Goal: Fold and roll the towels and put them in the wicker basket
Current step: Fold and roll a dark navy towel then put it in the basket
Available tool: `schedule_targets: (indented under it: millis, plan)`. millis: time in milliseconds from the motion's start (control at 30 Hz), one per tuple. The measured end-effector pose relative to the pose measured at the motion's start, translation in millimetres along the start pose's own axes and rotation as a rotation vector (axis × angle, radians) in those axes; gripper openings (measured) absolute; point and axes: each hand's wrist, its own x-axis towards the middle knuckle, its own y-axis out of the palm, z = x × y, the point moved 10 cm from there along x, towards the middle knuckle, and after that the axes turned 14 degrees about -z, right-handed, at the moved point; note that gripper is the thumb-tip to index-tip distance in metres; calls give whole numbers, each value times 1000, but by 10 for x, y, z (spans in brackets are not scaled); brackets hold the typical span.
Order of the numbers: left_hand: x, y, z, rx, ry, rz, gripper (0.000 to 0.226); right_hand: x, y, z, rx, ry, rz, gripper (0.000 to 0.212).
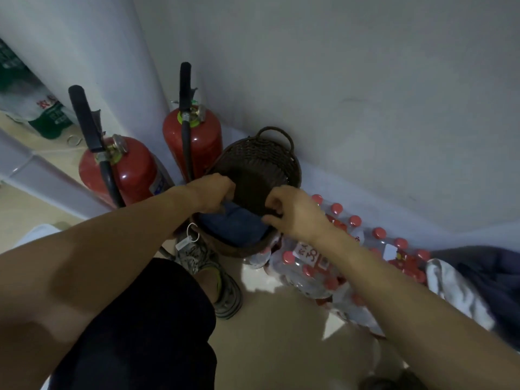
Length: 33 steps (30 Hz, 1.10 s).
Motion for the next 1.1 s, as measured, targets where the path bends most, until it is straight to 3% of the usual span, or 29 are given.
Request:
schedule_targets:
  millis: [67,200,333,400,500,567,733,833,900,1000,1067,1100]
  plan:
    - [47,-213,-206,-109,-5,-108,23,-284,-483,-219,49,71,-80,18]
    - [121,-593,-1232,-228,163,-265,9,-1143,-1222,-854,-46,251,9,9]
    - [36,-519,-2538,-235,384,-134,10,-2042,-1892,-1478,-148,409,16,9]
    - [-13,-372,-3099,-222,456,-86,16,-2467,-2224,-1843,-170,538,-103,10]
    - [10,-56,-3818,-228,469,16,14,-3247,-2628,-2466,-91,881,-408,13]
    - [83,138,-4247,-267,466,45,11,-3660,-2754,-2747,-181,995,-515,14]
    - [370,554,-5122,-483,378,-36,25,-4132,-2902,-3048,-120,1025,-818,35]
    - [539,719,-5508,-601,338,-72,48,-4086,-2699,-3162,2,983,-726,73]
    - [661,797,-5673,-653,314,-82,60,-4042,-2555,-3222,61,970,-645,78]
    - [812,927,-5785,-806,255,-44,61,-4044,-2471,-3342,95,1014,-657,41]
    - [882,974,-5753,-876,212,-64,62,-4200,-2489,-3454,291,1156,-855,16]
    - [917,983,-5746,-872,221,-85,66,-4296,-2457,-3522,445,1230,-950,14]
